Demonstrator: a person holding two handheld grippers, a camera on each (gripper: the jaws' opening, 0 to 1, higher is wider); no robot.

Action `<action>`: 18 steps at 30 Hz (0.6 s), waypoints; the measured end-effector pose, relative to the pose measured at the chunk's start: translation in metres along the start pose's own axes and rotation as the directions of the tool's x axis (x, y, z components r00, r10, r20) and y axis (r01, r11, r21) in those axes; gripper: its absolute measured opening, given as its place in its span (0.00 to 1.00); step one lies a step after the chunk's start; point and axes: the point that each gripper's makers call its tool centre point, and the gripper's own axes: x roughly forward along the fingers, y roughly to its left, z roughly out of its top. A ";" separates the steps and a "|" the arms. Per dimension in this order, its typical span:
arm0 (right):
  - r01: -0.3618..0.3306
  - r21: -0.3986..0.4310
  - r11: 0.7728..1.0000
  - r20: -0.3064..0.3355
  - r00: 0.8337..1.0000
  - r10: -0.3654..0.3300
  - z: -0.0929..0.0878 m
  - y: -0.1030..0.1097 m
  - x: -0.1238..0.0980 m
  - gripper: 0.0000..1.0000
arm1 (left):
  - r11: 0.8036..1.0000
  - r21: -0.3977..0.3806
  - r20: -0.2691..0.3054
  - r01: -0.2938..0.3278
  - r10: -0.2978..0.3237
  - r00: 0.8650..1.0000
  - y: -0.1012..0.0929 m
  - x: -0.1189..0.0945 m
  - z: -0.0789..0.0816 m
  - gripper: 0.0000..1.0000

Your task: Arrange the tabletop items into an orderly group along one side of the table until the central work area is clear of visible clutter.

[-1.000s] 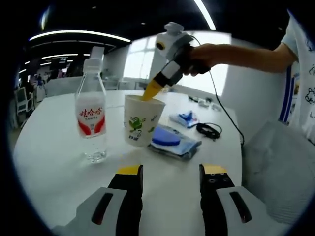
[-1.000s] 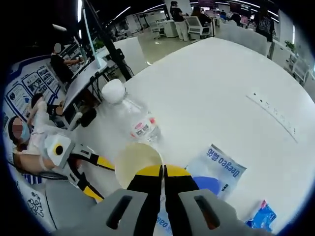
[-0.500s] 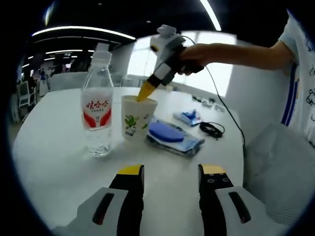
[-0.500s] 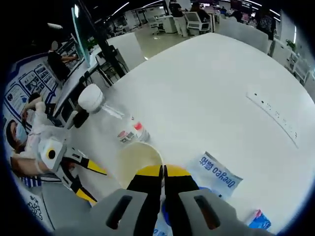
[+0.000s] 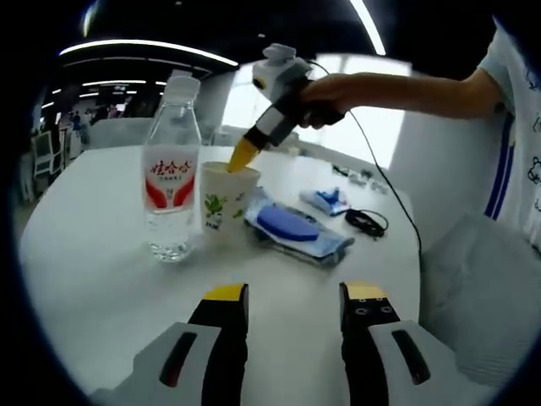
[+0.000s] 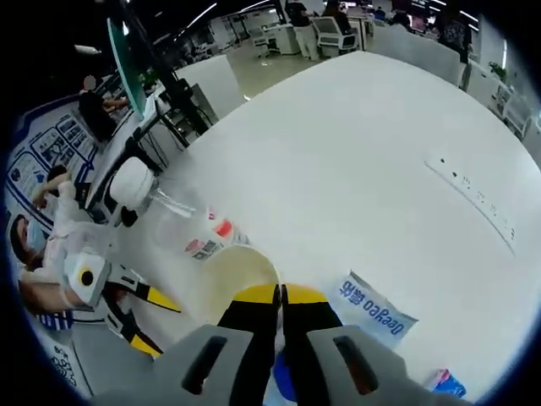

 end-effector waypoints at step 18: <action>0.013 -0.008 1.000 -0.014 1.000 -0.013 0.000 -0.007 0.009 0.00 | 1.000 -0.025 0.002 0.001 -0.001 1.000 -0.001 0.001 -0.004 0.38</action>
